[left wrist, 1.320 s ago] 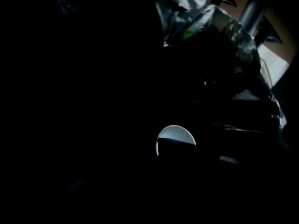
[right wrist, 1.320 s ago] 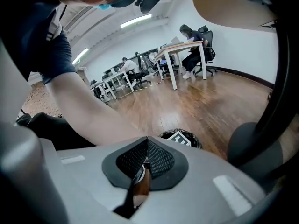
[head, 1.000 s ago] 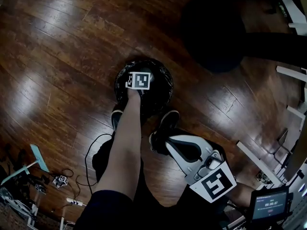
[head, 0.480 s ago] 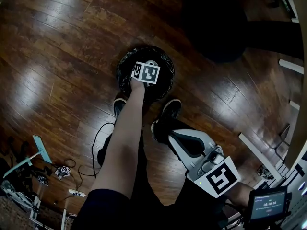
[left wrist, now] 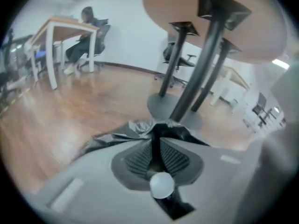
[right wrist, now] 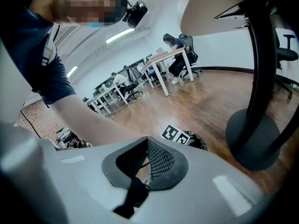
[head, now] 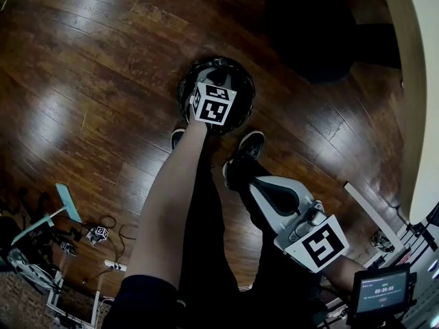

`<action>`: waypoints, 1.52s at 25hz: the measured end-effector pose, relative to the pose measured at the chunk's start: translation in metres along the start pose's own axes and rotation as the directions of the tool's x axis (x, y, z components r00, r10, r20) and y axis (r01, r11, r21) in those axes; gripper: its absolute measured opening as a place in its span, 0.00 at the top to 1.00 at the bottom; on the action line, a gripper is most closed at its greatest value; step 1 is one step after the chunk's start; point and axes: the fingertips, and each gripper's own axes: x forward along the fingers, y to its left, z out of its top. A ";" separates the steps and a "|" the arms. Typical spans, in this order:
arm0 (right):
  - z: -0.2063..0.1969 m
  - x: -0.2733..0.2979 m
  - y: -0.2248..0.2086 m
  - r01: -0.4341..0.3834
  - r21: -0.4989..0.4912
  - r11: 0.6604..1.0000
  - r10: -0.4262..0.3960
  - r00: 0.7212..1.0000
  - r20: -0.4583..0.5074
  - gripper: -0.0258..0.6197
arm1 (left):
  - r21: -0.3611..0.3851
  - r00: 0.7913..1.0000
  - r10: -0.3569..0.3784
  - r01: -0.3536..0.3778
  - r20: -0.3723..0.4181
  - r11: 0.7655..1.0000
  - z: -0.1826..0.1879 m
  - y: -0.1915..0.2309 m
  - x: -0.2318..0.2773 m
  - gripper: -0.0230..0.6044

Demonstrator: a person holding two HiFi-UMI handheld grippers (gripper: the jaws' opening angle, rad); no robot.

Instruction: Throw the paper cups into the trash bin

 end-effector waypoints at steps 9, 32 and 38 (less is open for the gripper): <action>0.020 -0.018 0.042 0.042 0.095 0.995 -0.041 0.999 -0.016 0.94 | -0.101 0.998 -0.020 0.014 -0.067 0.995 -0.009 -0.008 -0.155 0.88; 0.076 -0.215 0.174 0.287 0.033 0.957 -0.284 0.915 0.285 0.94 | 0.023 0.973 0.036 -0.043 0.226 0.999 0.082 -0.117 -0.575 0.95; 0.005 -0.262 0.233 0.299 0.037 0.953 -0.295 0.899 0.324 0.94 | 0.015 0.964 -0.002 -0.002 0.266 1.000 0.033 -0.207 -0.635 0.95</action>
